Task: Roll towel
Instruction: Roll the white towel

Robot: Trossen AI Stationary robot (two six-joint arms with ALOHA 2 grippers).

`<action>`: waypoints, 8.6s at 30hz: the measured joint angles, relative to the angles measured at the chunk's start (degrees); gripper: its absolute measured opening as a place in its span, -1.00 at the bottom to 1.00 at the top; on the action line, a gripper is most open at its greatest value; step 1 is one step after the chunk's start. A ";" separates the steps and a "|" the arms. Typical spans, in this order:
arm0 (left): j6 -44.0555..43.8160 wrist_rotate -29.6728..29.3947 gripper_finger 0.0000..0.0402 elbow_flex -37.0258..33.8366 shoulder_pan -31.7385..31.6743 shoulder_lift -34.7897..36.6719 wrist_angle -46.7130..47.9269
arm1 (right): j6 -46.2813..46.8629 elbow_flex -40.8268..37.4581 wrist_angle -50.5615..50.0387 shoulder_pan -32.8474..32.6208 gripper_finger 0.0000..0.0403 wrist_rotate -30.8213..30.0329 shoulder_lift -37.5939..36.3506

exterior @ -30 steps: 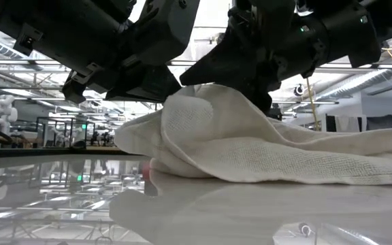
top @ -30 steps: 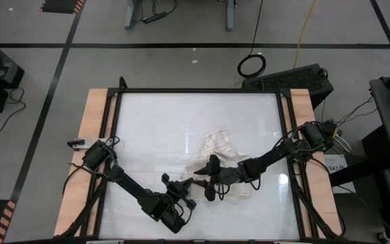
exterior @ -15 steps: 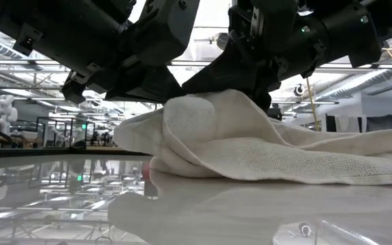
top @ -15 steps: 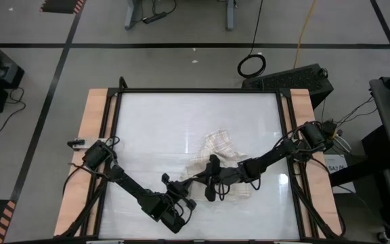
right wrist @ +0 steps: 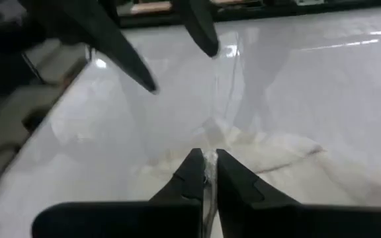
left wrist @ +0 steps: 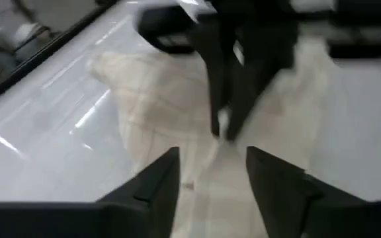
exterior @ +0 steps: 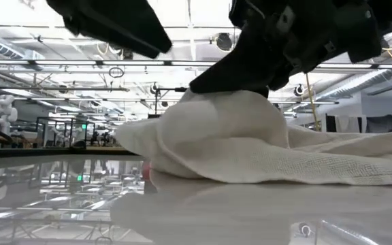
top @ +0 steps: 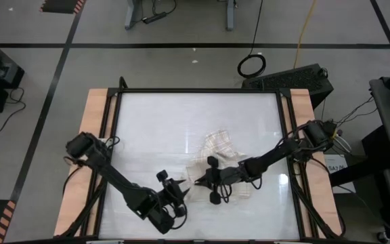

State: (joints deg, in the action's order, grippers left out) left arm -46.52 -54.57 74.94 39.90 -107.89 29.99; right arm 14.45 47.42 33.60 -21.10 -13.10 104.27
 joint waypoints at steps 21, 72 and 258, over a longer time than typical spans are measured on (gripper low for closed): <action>42.81 19.03 0.19 -9.03 -11.96 0.26 -23.91 | -14.64 0.02 -13.97 -2.90 -0.96 -0.28 -10.08; 56.28 13.05 -0.96 -9.03 -14.23 11.07 -14.07 | -11.83 0.06 -24.76 -7.98 0.37 -18.85 -20.36; 66.00 41.60 -0.94 -6.36 -38.20 42.82 -38.83 | -29.64 36.02 -59.14 21.29 -0.99 -12.50 -40.83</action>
State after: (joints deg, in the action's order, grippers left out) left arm 19.48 -12.97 68.58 1.70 -65.07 -8.84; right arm -15.19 83.44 -25.54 0.19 -25.61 63.44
